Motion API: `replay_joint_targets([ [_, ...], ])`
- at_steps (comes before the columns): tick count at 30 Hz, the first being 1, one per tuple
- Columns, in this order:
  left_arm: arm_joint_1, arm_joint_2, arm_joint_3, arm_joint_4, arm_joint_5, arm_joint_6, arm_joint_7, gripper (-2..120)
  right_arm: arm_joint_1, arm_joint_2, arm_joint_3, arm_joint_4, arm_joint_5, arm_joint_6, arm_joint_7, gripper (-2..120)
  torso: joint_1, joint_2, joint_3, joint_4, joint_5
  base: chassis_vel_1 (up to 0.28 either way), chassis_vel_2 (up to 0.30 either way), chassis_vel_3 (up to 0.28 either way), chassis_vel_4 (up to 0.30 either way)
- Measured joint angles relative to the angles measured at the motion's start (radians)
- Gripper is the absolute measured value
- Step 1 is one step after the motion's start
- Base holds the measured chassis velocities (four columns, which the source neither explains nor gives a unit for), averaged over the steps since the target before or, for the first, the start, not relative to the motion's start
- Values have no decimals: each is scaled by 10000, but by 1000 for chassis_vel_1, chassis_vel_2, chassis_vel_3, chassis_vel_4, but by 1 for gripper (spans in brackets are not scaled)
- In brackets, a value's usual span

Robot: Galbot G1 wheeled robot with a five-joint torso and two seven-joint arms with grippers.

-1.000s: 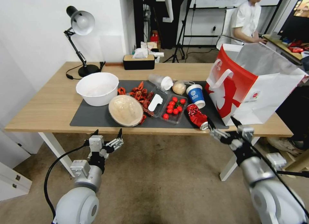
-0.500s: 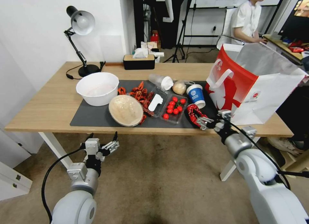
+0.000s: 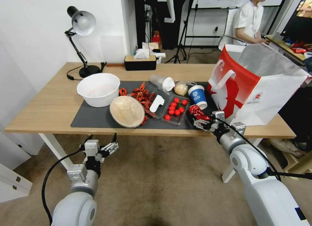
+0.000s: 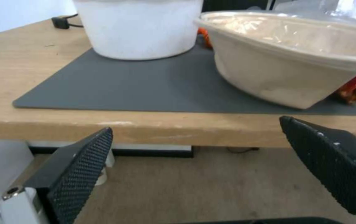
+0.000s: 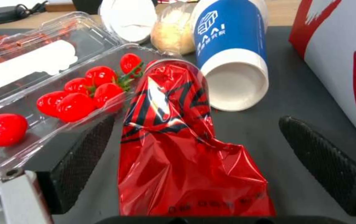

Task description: Pick up the trash from the table and place it into the takeout bag.

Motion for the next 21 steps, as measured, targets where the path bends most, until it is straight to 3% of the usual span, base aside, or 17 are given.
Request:
replay_joint_targets([
  [21, 34, -31, 32, 145, 81, -251, -41, 100, -266, -137, 169, 544, 84, -488, 149, 100, 1, -3, 3, 1, 1, 0, 0, 0, 0],
])
